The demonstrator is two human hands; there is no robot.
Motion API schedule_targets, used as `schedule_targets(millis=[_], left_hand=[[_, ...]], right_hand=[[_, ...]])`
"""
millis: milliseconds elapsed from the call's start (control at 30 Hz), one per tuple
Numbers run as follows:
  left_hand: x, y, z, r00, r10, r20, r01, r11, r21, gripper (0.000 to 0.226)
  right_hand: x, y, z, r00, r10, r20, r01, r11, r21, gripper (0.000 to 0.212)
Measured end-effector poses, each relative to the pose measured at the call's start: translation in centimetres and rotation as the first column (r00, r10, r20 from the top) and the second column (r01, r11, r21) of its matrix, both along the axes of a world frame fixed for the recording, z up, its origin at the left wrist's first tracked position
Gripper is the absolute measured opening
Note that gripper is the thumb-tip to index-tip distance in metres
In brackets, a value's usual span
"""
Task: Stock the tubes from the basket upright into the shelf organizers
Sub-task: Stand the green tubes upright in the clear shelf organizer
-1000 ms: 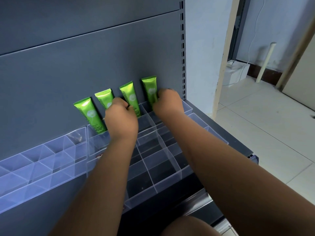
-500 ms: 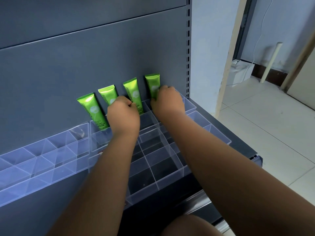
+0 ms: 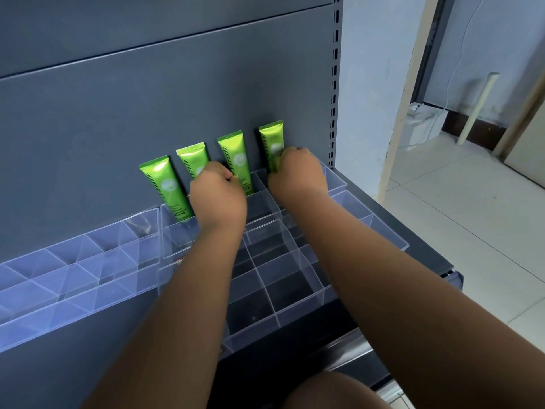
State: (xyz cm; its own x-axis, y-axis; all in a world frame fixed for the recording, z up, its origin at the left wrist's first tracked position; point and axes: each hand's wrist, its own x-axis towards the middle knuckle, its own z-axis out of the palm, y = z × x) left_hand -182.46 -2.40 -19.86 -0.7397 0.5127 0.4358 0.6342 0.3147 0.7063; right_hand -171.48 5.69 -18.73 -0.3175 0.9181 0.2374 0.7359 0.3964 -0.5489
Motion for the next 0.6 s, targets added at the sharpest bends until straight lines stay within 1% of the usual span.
schedule_targets(millis=[133, 267, 400, 600], left_hand=[[-0.01, 0.09, 0.03, 1.000, -0.001, -0.011, 0.001, 1.000, -0.010, 0.011], [0.18, -0.07, 0.18, 1.000, 0.004, -0.024, -0.004, 1.000, -0.008, 0.013], [0.28, -0.22, 0.22, 0.999, -0.002, -0.033, 0.002, 1.000, -0.011, 0.015], [0.57, -0.44, 0.41, 0.999, 0.008, -0.036, -0.008, 1.000, -0.006, 0.015]], right_hand=[[0.23, -0.14, 0.35, 1.000, 0.003, 0.000, -0.003, 0.999, -0.039, 0.026], [0.32, -0.17, 0.37, 1.000, 0.001, -0.012, -0.001, 0.999, -0.044, 0.025], [0.32, -0.01, 0.26, 0.999, -0.005, -0.041, 0.003, 0.999, -0.050, 0.030], [0.04, 0.22, -0.14, 0.998, 0.002, -0.061, -0.003, 1.000, -0.017, 0.037]])
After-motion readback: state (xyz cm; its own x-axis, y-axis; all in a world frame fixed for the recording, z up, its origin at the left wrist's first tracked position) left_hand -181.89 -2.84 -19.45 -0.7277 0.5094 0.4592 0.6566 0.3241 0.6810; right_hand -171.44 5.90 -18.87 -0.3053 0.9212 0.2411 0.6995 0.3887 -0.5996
